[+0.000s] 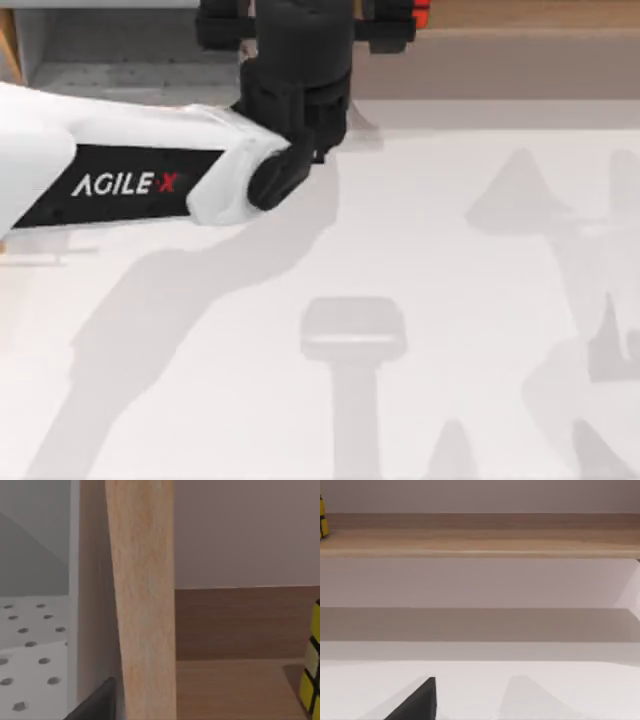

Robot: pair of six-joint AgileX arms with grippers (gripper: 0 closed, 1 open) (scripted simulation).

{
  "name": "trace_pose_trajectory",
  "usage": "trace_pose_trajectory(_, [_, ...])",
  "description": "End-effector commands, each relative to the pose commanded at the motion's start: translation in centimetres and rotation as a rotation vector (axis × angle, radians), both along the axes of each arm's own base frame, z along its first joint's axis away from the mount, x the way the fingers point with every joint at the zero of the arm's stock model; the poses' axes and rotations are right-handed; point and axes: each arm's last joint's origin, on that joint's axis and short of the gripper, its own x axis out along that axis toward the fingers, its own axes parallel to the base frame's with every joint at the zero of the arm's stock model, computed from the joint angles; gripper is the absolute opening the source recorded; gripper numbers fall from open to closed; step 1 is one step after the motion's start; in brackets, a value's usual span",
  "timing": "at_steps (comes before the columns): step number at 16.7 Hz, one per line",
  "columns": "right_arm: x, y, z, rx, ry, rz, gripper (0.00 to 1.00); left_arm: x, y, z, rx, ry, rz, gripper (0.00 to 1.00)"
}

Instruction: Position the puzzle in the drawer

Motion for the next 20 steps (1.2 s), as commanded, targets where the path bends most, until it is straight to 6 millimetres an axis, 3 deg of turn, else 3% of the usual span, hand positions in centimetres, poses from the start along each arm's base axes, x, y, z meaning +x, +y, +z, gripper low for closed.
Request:
trace_pose_trajectory(4, [0.0, 0.0, 0.0, 0.000, 0.000, 0.000, 1.00, 0.9, -6.1, -4.5, -0.015, -0.023, -0.003, 1.00])
trace_pose_trajectory(7, [0.0, 0.0, 0.0, 0.000, 0.000, 0.000, 1.00, 0.9, -8.3, -6.3, -0.028, -0.036, -0.004, 1.00])
trace_pose_trajectory(15, [0.0, 0.0, 0.0, 0.000, 0.000, 0.000, 1.00, 1.3, -8.4, -6.5, -0.028, -0.035, -0.003, 1.00])
trace_pose_trajectory(20, [0.0, 0.0, 0.0, 0.000, 0.000, 0.000, 1.00, 4.4, -8.7, -6.5, -0.030, -0.038, -0.004, 1.00])
